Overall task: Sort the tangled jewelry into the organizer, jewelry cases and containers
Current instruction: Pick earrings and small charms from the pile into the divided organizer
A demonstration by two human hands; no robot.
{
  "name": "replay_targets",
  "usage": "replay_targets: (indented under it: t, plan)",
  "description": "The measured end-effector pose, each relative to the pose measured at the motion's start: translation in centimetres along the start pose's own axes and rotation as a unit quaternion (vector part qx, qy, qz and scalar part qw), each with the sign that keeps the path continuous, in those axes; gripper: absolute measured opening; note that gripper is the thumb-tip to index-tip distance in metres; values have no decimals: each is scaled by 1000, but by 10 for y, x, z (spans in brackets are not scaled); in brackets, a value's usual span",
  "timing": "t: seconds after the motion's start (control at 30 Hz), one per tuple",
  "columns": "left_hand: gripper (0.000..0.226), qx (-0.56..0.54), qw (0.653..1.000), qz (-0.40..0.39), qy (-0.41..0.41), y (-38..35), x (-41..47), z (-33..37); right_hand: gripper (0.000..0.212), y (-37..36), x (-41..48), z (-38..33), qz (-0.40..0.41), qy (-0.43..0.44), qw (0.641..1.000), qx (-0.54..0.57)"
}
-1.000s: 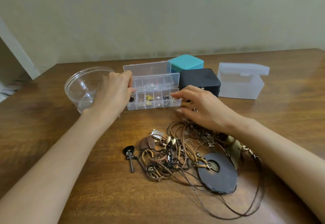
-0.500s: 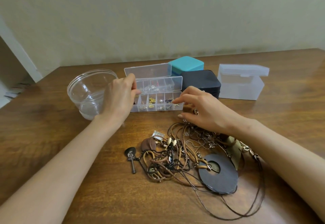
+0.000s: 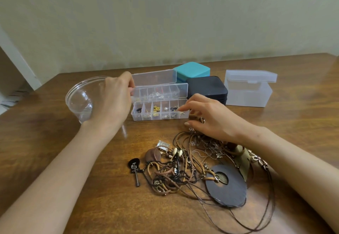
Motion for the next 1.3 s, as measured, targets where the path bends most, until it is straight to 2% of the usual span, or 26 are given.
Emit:
replay_targets:
  t: [0.07,0.17,0.2,0.27,0.33,0.4,0.43,0.5,0.57,0.63,0.7,0.77,0.83,0.93,1.03,1.17,1.3]
  plan:
    - [8,30,999,-33,18,-2,0,-1,40,2,-1,1,13,2,1000,2]
    - [9,67,983,-166,47,-23,-1,-1,42,9,-3,4,45,3,999,21]
    - [10,65,979,-185,48,-27,-1,-1,42,13,-4,6,61,0,998,31]
    - [11,42,985,-158,48,-24,-1,0,39,23,-6,12,98,-13,994,50]
    - [9,11,996,-76,42,-9,1,2,32,34,-10,18,133,-32,989,64]
    - [7,-45,999,-11,0,3,-1,11,27,43,-12,22,147,-49,986,68]
    - [5,-82,996,-13,-32,4,-2,17,24,45,-13,24,145,-59,985,69]
    - [3,-105,986,-79,-102,-4,-4,31,20,47,-13,27,123,-76,987,69]
    - [9,-58,970,-163,-170,-18,-9,46,16,47,-12,29,87,-88,989,82]
    - [15,-21,954,-204,-218,-25,-13,55,13,47,-12,32,56,-91,985,134]
    - [14,-31,935,-274,-223,-32,-16,57,12,48,-13,36,33,-102,979,175]
    - [18,-51,902,-373,-209,-39,-23,58,11,47,-15,39,-8,-113,977,180]
    - [23,-44,876,-438,-198,-47,-29,58,9,42,-16,39,-60,-119,975,179]
    - [29,-12,867,-462,-185,-54,-33,58,15,29,-14,33,-132,-111,971,163]
    - [43,-19,847,-506,-162,-59,-38,57,19,11,-10,24,-180,-87,971,133]
    - [55,-25,832,-535,-148,-58,-40,56,12,9,-10,16,-197,-65,970,123]
    - [60,-33,819,-555,-144,-55,-43,56,13,21,-14,13,-184,-53,962,194]
Point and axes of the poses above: each hand's wrist, its own x-axis towards the middle knuckle, its own y-axis out of the back of the hand, z = x × y, the point moved 6 cm from there along x, towards the middle knuckle, and after that the axes turned 14 degrees about -z, right-handed, at the moved point
